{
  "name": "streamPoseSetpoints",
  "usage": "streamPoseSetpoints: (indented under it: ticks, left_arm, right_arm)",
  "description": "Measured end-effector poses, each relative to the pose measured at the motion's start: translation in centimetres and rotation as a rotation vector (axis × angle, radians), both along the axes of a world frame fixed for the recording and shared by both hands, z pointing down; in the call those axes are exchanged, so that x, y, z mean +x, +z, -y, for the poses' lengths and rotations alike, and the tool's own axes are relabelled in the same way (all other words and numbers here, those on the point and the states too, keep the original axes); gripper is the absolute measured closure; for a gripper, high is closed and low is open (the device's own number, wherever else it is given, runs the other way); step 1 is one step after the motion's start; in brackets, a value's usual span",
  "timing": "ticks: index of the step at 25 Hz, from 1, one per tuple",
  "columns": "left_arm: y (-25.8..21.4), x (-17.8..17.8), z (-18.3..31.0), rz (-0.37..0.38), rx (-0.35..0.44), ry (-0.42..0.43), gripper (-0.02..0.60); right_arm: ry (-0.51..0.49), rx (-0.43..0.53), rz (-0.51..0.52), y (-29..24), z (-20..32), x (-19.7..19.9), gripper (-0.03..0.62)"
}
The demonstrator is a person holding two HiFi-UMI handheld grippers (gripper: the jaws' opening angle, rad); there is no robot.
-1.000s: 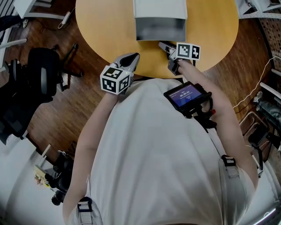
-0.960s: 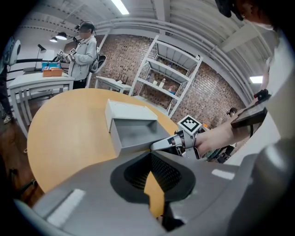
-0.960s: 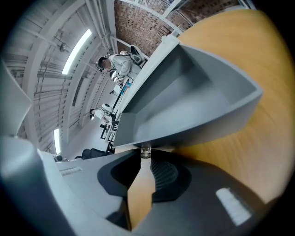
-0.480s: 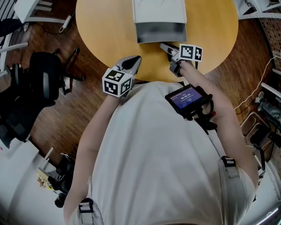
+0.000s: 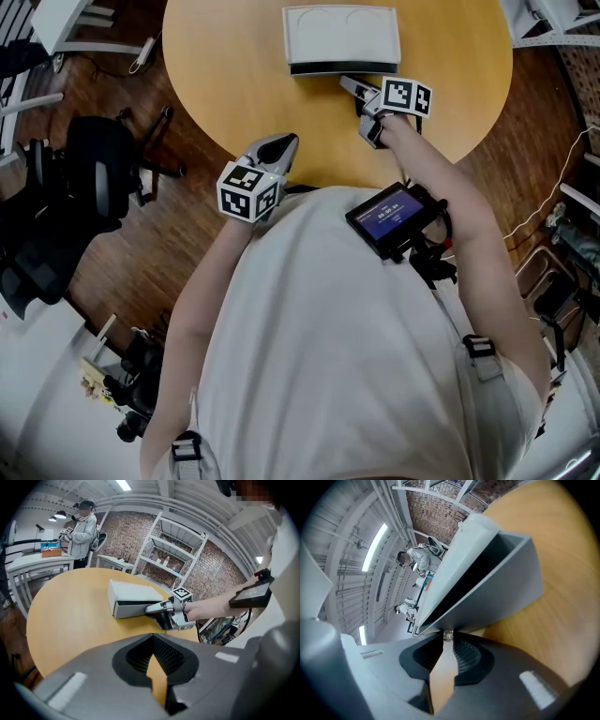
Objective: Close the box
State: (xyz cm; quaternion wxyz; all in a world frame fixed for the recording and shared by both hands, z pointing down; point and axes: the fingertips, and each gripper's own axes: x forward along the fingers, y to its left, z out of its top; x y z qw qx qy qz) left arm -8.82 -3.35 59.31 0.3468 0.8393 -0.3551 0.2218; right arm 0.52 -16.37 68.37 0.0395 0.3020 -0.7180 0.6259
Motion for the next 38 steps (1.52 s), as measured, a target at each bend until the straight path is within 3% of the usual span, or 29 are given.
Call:
streamPoseSetpoints:
  ticks: [11,13,15,16,18,20,24,29,32,38]
  left_arm:
    - [-0.3,0.4,-0.3,-0.010,0.002,-0.013,0.581]
    - [-0.4,-1.2,-0.8,-0.001,0.002,-0.021,0.581]
    - [-0.6,-4.2,-1.6,0.022,-0.009,-0.058,0.581]
    - [-0.5,-4.9,-1.5,0.022,-0.013,-0.070,0.581]
    - [0.0,-4.8,-0.8,-0.011,-0.011,-0.059,0.581]
    - [0.3,-4.3,-0.7,-0.064,0.013,-0.018,0.581]
    - [-1.7,-2.2,-0.3,-0.121,0.102,0.075,0.581]
    - [-3.9,2.7,-1.0,-0.156,0.170,0.163,0.581]
    - [-4.9,3.7,-1.3,-0.167,0.193,0.190,0.581]
    - [-5.2,5.9,-2.1,-0.174,0.202,0.195,0.581]
  right_arm:
    - [0.051,0.009,0.053,-0.7,2.4,0.7,0.523]
    - [-0.004,-0.028,-0.006,0.2,0.7,-0.4,0.401]
    - [-0.120,-0.095,-0.080,1.4,-3.1,-2.7,0.370]
    - [-0.185,-0.082,-0.048,1.2,-4.6,-4.0,0.372]
    - [-0.280,0.001,0.027,-0.1,-6.8,-4.7,0.400]
    - [-0.318,0.090,-0.028,-1.9,-8.6,-3.1,0.432]
    - [-0.294,0.292,-0.176,-7.6,-9.5,0.7,0.447]
    - [-0.255,0.474,-0.255,-13.0,-11.6,5.2,0.474]
    - [-0.245,0.534,-0.314,-14.5,-12.3,6.5,0.486]
    - [-0.231,0.542,-0.325,-14.6,-13.4,8.3,0.507]
